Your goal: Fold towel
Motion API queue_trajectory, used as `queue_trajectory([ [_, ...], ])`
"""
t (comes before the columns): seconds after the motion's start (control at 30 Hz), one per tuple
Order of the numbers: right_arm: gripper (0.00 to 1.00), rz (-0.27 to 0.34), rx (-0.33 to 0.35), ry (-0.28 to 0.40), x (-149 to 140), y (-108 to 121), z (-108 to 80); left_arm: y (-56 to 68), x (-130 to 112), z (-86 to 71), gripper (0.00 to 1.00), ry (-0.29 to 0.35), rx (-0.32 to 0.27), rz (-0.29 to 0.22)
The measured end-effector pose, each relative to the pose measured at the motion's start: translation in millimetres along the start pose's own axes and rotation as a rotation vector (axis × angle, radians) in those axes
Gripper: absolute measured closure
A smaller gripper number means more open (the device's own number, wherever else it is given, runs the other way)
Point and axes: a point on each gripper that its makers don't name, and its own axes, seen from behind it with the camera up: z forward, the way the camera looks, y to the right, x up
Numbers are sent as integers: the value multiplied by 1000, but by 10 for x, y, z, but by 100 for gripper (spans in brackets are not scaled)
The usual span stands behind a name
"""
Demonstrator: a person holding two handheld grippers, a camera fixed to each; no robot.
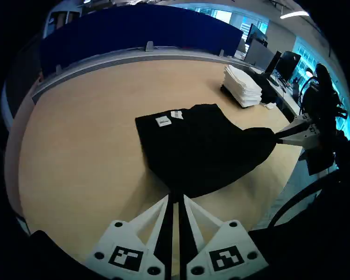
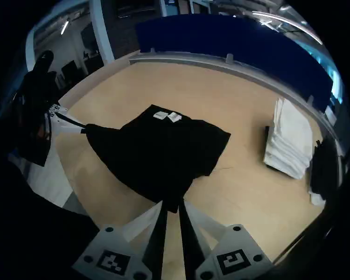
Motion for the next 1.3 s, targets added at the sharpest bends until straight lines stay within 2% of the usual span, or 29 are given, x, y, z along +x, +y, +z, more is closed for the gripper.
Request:
queue_trajectory([
  [0.2,82,1,-1,3,28,15,14,6,64,1,93,10,1,-7],
  [0.47,83,-5,1,16,203,78,-12,-18,240,-15,93,24,3,1],
  [0.77,83,18,19,15,436,214,64,-156,534,84,93,37,8,-1],
  [0.97,83,-14,7,-5,590,405,165,-267,777,227,93,51,14,16],
  [1.1,83,-17,4,-18,708,551,296,-364,869,401,93,46,27,18],
  [1.3,83,11,-11,-35,841,787,586,-503,932,700,93,28,40,-9],
])
